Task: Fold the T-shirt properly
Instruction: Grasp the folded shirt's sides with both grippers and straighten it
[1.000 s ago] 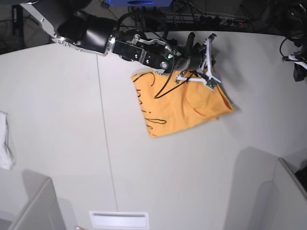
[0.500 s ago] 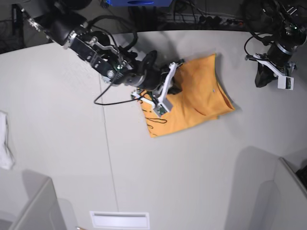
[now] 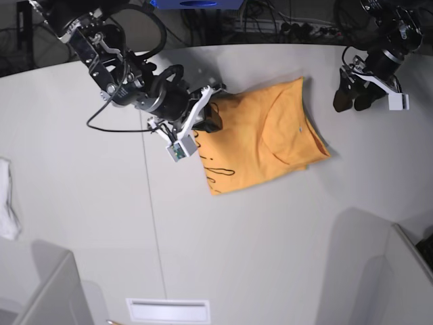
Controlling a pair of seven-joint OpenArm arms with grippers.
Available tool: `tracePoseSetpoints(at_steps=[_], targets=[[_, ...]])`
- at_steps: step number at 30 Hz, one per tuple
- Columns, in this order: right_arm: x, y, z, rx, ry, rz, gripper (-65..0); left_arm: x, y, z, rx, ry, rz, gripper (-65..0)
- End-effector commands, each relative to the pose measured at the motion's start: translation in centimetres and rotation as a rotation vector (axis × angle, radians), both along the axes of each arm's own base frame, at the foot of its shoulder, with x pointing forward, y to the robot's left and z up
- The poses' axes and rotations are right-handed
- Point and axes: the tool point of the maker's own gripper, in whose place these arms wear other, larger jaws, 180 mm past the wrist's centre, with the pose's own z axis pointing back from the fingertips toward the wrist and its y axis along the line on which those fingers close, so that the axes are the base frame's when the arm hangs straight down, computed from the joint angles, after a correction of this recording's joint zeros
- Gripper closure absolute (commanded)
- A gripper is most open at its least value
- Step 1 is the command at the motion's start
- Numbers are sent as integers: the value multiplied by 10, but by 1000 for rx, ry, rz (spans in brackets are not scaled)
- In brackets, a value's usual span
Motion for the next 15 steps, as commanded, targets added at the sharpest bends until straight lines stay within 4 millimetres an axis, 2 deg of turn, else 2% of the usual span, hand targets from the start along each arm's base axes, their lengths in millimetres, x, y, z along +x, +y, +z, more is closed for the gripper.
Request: tracePoseSetpoints(at_steps=[1,2,4,11,15], targets=[[5,2,11,25,-38,2,0,5,0,10,-12,-46,-5,-525],[4,2,11,26,-38,2,0,5,-1,8,-29,-45,1,-581],[1,2,9,27,-27,2,0,5,-5,0,-56,-33,9,-632],[-2,4,8,32,-19,3,0,23,-35,-21,-156,-8,-45,-614],[-2,4,7,32,-17,3,0,32,-44,-43,-245,73,6,-614]])
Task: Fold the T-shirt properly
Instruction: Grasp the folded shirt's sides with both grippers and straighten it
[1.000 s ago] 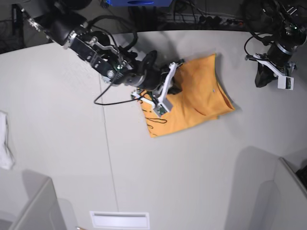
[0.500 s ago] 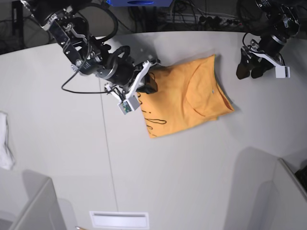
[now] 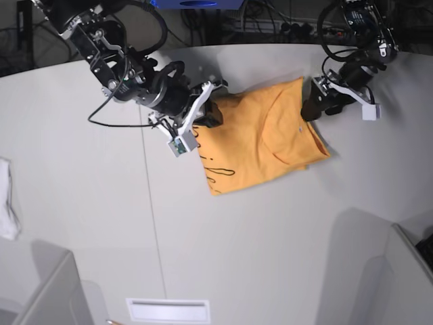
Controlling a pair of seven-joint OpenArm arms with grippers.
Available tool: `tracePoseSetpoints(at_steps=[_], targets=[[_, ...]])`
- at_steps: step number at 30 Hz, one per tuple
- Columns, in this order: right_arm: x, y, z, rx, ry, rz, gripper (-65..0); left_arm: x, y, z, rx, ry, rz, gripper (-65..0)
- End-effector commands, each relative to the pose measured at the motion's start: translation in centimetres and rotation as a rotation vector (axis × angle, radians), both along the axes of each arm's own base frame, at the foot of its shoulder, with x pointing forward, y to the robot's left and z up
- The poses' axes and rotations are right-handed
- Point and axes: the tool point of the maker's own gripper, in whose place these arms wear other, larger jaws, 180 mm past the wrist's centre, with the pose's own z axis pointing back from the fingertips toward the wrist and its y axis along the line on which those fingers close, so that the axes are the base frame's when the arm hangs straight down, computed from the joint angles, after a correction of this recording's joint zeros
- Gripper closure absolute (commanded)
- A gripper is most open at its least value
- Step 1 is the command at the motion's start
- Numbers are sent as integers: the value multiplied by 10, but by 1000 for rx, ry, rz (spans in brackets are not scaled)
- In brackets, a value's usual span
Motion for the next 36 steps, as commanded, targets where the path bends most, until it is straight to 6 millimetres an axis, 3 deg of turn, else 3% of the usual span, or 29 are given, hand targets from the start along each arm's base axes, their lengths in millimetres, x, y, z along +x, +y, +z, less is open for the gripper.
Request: tracePoseSetpoints(at_steps=[1,4,7,15,18,22,25,28,36], targets=[[4,4,11,27,-36,5,0,5,1,0,1,8,-4,-614],[-3,8,9,29,-24,24,0,13,-7,-8,-32,23,-11,-607],[-7,12,8,32,-19,37,0,17,-17,-18,-73,81,-4,-561],[-5,10,9,34,-25,29,0,21,-40,-28,-104,153,-35,-347],[-4,10,8,32,-24,26,0,23,-41,-32,-33,175,-106,-268],[-7,9,5,32,-13,20,0,13,-45,-48,88,236,-196,-115],[-2,-6,2,26,-3,-36,0,7,-49,-56,164,267,-255,0],[6,-26,0,16,1,-108,0,2,-49,-62,227,289,-313,0],[20,-98,-11,-33,21,-337,0,21,-62,-55,405,251,-588,0]])
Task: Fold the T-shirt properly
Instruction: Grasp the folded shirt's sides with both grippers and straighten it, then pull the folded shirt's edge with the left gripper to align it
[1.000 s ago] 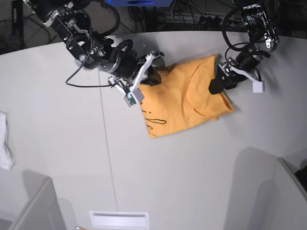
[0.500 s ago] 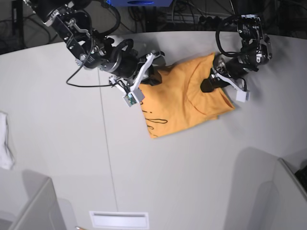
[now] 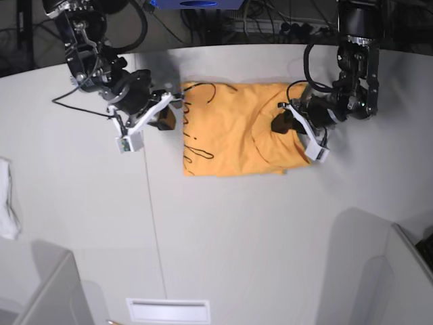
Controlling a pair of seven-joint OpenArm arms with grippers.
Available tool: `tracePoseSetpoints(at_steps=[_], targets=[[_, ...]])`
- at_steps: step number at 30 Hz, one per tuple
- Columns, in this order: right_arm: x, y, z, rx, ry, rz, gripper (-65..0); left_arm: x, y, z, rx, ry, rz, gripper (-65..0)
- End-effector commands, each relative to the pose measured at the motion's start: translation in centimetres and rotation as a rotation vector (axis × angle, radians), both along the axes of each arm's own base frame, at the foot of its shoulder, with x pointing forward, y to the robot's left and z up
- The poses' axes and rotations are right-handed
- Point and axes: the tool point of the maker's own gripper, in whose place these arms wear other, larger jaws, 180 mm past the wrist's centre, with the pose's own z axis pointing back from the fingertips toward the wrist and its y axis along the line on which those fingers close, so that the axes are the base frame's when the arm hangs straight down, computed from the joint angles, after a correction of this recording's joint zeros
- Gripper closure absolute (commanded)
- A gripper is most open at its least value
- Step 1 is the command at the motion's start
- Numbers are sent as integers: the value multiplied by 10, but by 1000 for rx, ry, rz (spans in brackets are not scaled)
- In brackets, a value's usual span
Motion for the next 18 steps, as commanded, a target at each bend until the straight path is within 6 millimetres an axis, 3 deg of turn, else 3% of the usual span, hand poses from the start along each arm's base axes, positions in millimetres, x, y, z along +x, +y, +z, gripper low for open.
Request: tracePoseSetpoints(at_steps=[1,14,18], targets=[[6,-7,9,4,-37,-20,0,-17,14,-18,129,86,-64,0],[-1,-96,2,-54,-10,-309,0,16,-43,28,317,-111,-576,0],[-7,-111,-1,-49,2,-379,0,32,-55,39,441,-209,-708,0]])
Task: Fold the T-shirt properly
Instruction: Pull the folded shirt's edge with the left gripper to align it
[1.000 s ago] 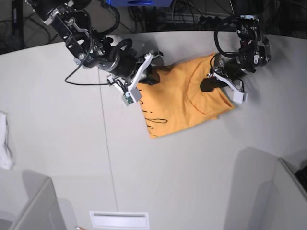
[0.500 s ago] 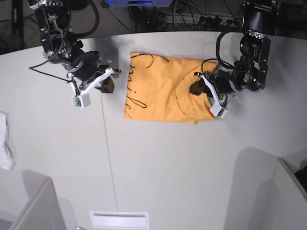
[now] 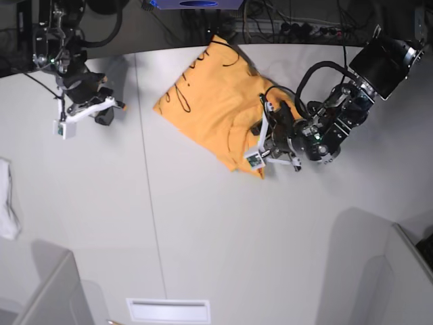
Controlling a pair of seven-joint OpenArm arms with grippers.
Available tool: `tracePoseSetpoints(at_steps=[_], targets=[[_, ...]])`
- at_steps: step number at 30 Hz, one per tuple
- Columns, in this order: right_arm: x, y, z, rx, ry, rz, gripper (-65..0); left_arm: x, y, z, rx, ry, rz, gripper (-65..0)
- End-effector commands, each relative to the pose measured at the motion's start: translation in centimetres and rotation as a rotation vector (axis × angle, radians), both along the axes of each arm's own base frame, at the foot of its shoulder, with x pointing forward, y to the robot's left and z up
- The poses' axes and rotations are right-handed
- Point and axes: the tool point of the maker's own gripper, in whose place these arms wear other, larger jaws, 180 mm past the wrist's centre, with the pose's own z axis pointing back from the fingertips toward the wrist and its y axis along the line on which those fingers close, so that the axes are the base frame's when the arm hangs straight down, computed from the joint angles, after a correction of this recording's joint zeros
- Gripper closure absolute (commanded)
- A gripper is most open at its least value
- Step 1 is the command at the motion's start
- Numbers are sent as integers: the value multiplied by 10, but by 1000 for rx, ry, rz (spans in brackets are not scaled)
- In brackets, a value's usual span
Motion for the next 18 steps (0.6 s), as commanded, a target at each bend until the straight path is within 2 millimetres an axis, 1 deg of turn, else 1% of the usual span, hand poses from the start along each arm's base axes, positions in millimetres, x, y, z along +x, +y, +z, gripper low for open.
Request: tracePoseSetpoints(at_steps=[1,4,6,11,16,18], targets=[[4,-3,8,-3,-35,-8,0,16,-1,13,23,-70,-33,0],[-1,-7,5,-5,-23,-22,0,30,6,14,124,-148,-90,0],[-3,-10,4,-9,-18,-31,0,36,3,16,142,-178,-111,0],[-9,-16,-2,-16,6,-46,0,51,-21,30,129,-228,-161,0],[-14,-19,-11,-15,33,-55,0,54,-56,30,81,-263,-269,0],[-14,-18,-12,-12,35,-57,0,56,-66,28,69,-271,-298,0]])
